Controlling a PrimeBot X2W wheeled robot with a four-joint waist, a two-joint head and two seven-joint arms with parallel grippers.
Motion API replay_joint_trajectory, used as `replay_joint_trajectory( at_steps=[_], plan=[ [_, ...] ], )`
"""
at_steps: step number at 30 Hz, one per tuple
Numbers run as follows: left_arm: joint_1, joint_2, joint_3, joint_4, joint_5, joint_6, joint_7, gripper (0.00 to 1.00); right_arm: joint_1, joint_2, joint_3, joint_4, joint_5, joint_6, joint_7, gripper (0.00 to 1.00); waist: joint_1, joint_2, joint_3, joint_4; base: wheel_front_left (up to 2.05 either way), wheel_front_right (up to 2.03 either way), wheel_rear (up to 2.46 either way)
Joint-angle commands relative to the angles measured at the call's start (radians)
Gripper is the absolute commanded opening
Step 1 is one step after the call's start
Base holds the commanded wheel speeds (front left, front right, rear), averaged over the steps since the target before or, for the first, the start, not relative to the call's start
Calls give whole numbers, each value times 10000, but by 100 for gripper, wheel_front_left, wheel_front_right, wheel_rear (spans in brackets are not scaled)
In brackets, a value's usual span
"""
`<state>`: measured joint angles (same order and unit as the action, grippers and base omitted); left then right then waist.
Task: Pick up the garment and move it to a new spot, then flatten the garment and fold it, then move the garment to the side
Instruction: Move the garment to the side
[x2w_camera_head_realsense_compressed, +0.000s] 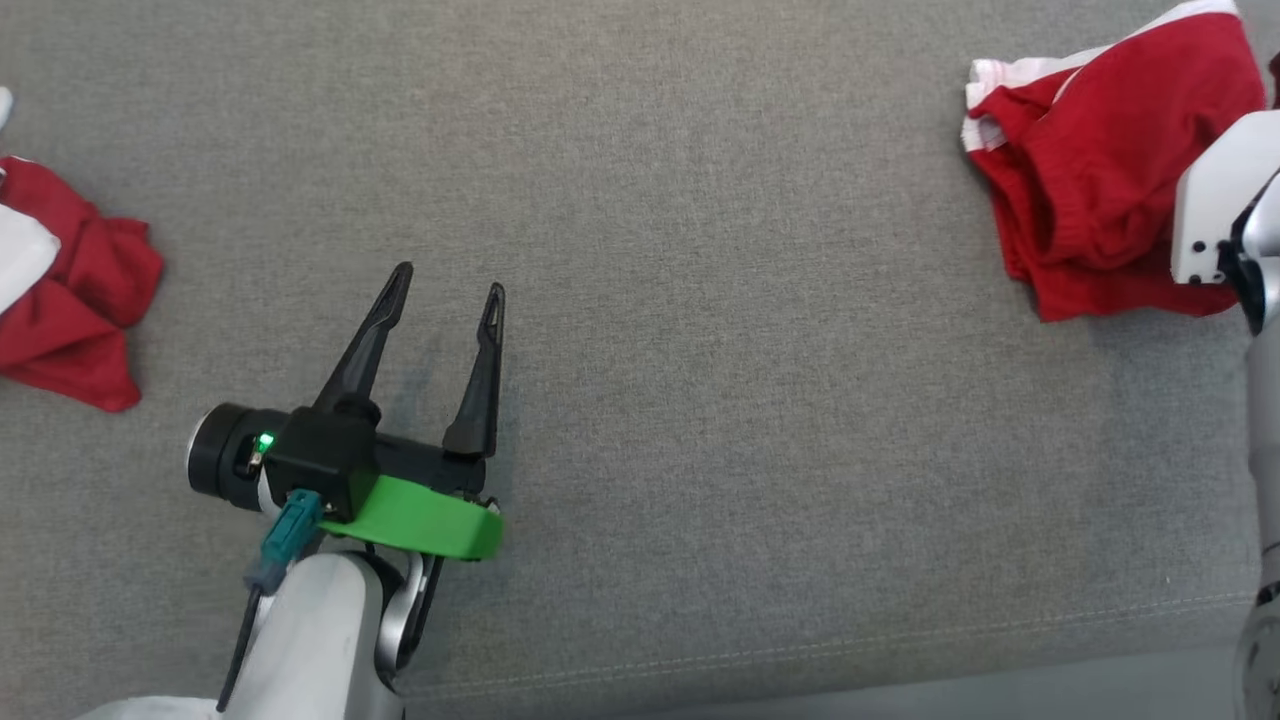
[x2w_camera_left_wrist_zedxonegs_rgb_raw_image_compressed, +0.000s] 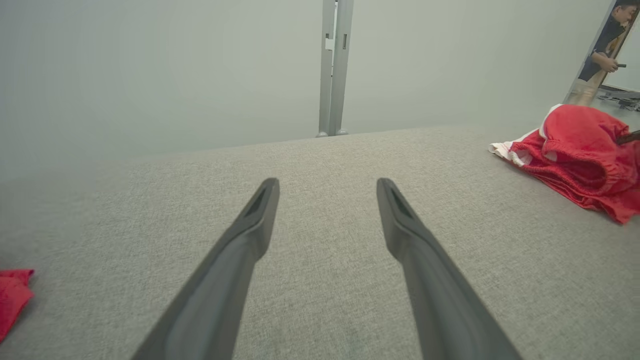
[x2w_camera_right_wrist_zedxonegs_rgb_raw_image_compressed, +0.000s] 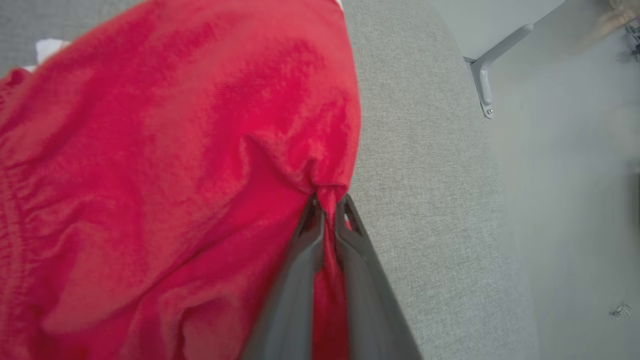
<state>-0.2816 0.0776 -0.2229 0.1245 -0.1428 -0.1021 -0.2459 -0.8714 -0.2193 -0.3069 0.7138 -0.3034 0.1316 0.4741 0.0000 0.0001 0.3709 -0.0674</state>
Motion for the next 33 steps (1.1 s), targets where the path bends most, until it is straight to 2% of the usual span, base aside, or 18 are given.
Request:
replay_joint_trajectory(
  at_steps=[1,9,14,18,19,20,21,27,33],
  plan=[
    [-245,141,-129,-207,134,-33,87,100,-234,-285,75,34,-42,-18,-152,0,0,-1,729,-481,0,0,0],
    [-440,366,-638,-1297,426,-110,638,100,-823,-1436,96,370,-15,-20,-741,0,0,-1,1505,-499,0,0,0],
    [-419,547,-973,-1877,524,-125,1031,100,-1138,-2395,354,769,-46,-20,-1091,0,0,-1,1977,-380,0,0,0],
    [-442,636,-1117,-2183,561,-145,1187,100,-1323,-2783,145,957,-181,-20,-1193,0,0,-1,2273,-317,0,0,0],
    [-437,650,-1139,-2223,551,-147,1201,100,-1361,-2842,95,972,-196,-20,-1320,7,0,-1,2325,-307,0,0,0],
    [-454,663,-1152,-2255,557,-147,1208,100,-1374,-2887,35,1030,-262,-20,-1346,63,0,-1,2366,-299,0,0,0],
    [-481,672,-1173,-2263,561,-148,1221,100,-1351,-2897,-31,1092,-310,-20,-1405,100,0,-1,2390,-293,0,0,0],
    [-646,719,-1273,-2135,650,-62,1017,100,-914,-2777,-376,1228,-767,-20,-2114,100,0,-1,2183,-182,0,0,0],
    [-384,556,-1039,-1750,328,186,782,100,-553,-2551,-620,1268,-462,-20,-3056,100,0,-1,1464,-63,0,0,0]
  ],
)
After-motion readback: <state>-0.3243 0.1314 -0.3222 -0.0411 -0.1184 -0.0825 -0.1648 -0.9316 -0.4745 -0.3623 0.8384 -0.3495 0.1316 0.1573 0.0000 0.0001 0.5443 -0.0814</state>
